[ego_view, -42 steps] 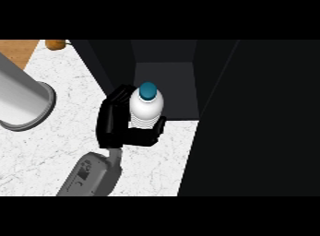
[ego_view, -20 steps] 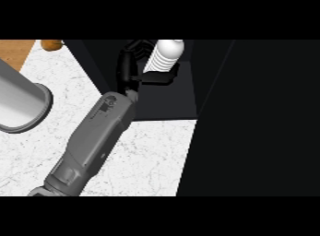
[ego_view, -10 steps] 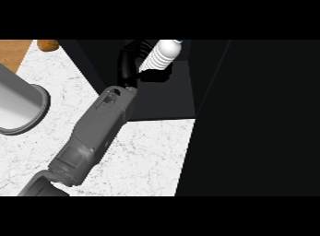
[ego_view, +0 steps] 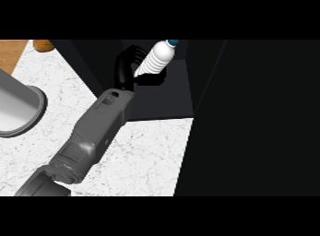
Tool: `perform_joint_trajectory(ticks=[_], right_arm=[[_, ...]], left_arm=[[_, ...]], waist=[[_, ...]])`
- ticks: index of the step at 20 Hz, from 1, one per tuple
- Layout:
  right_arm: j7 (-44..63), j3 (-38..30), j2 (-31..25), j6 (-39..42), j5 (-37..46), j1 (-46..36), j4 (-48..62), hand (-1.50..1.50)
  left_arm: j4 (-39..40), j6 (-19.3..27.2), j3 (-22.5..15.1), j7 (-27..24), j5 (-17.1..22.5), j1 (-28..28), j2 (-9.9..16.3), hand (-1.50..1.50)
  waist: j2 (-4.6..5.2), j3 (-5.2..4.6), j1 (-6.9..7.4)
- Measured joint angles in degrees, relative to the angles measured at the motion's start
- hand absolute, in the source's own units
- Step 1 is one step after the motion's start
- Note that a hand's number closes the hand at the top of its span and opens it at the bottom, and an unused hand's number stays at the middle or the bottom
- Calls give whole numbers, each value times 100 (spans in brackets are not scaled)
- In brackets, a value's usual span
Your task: Pick up the bottled water, place it into the cabinet and close the cabinet
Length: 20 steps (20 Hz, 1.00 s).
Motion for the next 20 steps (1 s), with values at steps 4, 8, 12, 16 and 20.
perform_joint_trajectory(ticks=[4, 8, 12, 16, 20], right_arm=[[-105, 38, -71, -6, -21, 100, -21, -150], [-123, -26, -109, 39, -60, 50, -4, -150], [-178, -24, -113, 45, -87, 38, 19, -150], [-199, -52, -96, 74, -124, -22, 36, -150], [-152, -9, -130, 50, -118, -41, 16, -150]], left_arm=[[312, 113, 40, -103, -27, -66, 2, 150], [561, 280, 12, -221, -140, -141, 20, -150], [893, 540, -115, -89, -351, -304, 17, -150], [1072, 737, -175, -2, -469, -401, 26, -150], [1094, 804, -149, -28, -485, -392, 26, -150]], waist=[[5, -1, -38], [22, 1, -61], [38, 0, -89], [62, 0, -120], [60, -4, -139]])
